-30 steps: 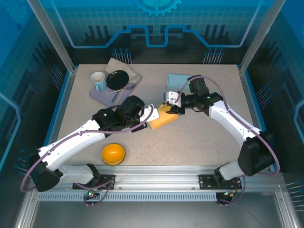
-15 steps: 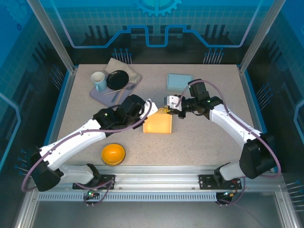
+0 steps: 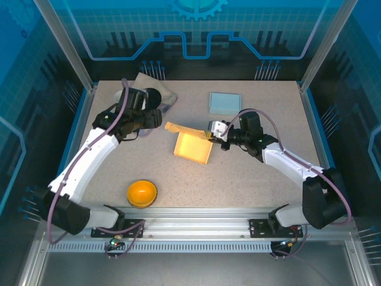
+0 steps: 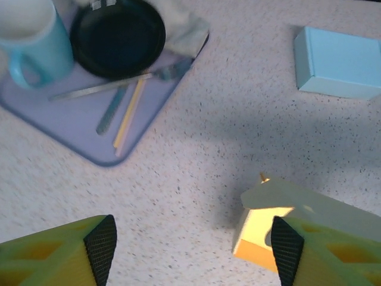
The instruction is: Fold the paper box
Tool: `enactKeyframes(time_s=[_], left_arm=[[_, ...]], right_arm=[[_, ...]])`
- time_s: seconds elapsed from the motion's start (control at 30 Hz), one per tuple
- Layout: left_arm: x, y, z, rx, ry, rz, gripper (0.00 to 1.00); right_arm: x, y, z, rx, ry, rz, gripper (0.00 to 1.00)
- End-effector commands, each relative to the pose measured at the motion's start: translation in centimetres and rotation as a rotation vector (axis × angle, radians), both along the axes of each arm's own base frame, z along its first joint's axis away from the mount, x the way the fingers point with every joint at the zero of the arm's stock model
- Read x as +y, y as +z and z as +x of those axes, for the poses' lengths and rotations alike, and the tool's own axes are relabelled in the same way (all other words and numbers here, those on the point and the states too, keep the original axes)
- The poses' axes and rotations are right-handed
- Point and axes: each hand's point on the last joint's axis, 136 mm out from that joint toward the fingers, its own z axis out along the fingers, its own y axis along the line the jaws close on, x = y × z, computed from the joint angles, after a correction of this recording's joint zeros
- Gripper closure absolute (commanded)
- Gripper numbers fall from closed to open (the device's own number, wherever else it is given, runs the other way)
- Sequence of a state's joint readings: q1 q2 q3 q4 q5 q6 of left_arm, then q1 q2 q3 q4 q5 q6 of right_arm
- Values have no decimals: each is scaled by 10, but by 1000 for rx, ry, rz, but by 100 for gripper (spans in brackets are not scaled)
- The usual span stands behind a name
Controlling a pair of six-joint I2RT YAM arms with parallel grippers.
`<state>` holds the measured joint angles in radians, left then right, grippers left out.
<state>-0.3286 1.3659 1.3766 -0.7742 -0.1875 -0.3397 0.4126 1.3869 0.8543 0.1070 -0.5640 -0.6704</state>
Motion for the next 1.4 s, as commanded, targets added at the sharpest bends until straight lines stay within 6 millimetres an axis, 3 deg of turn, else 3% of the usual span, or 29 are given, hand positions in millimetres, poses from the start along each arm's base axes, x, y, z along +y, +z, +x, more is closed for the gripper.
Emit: enactKeyframes(time_s=[0.0, 0.23, 0.4, 0.5, 0.7, 0.77, 0.87, 1.03, 1.13, 1.37], left_arm=[[-11, -35, 3, 174, 89, -159, 27], [-30, -40, 34, 164, 109, -285, 25], [-49, -47, 38, 228, 113, -397, 26], [-28, -43, 37, 205, 184, -317, 25], [24, -4, 27, 103, 294, -124, 24], [30, 2, 25, 83, 303, -134, 24], [6, -5, 27, 126, 235, -255, 24], [-41, -36, 36, 281, 186, -495, 25], [-56, -53, 43, 341, 181, -534, 25], [-93, -69, 43, 399, 125, -546, 25]], right_arm=[[9, 17, -5, -26, 16, 84, 100], [11, 14, -15, 0, 61, 84, 100], [11, 12, -15, 3, 71, 75, 100], [11, 8, -14, 9, 67, 60, 100], [9, 3, -12, 7, 59, 36, 100], [10, 6, -12, 1, 65, 38, 100], [12, 6, -13, 1, 76, 34, 100], [13, 8, -15, 1, 89, 38, 100], [14, 8, -17, 4, 94, 36, 100], [14, 7, -17, 7, 93, 32, 100]])
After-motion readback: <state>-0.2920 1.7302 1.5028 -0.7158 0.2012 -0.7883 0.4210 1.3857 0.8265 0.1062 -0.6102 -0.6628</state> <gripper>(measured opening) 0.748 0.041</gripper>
